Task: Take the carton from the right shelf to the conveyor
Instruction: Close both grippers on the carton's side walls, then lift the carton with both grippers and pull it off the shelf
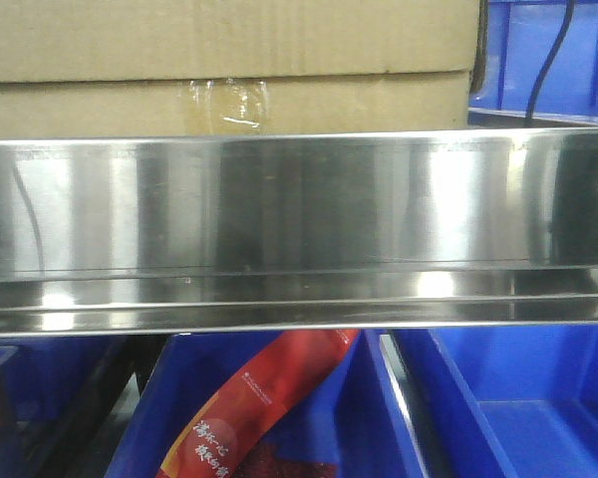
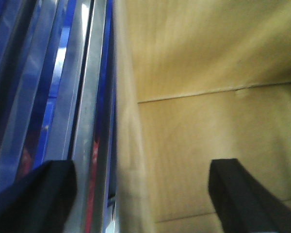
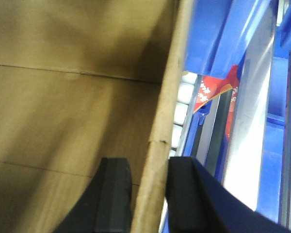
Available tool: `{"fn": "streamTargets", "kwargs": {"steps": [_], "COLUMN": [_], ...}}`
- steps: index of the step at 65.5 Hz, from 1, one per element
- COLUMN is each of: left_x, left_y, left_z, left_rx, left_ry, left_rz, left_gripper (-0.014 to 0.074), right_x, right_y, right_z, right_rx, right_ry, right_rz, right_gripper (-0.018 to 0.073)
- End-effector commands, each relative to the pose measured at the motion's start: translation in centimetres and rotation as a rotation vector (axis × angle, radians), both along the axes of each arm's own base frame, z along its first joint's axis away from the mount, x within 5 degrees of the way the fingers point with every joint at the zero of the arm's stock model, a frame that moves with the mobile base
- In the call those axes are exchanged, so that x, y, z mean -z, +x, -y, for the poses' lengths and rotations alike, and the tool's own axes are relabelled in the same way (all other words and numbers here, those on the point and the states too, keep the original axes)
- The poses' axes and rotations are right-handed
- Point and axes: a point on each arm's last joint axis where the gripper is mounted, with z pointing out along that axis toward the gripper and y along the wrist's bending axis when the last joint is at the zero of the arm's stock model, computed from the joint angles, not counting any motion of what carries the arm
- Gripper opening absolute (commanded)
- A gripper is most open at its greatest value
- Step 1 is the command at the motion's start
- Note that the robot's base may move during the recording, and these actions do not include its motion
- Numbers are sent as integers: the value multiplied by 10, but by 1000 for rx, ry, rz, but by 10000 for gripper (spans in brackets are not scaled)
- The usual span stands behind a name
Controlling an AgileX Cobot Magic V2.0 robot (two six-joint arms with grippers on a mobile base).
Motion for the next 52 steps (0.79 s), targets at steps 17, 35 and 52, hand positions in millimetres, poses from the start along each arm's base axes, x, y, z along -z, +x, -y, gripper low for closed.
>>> {"fn": "streamTargets", "kwargs": {"steps": [17,35,52], "left_x": [-2,-42,-85], "left_y": [-1,-12,-42], "left_z": [0,18,51], "left_rx": [4,56,166], "left_ry": [-43,-75,-113], "left_rz": [-1,128,266], "left_gripper": [5,-16,-16], "right_x": [-17,-49,-79], "right_y": [-3,-23,-69], "right_z": [15,42,62], "right_rx": [51,98,107], "right_ry": [22,49,4], "right_rz": [53,120,114], "right_gripper": [-66,-66,-66]}}
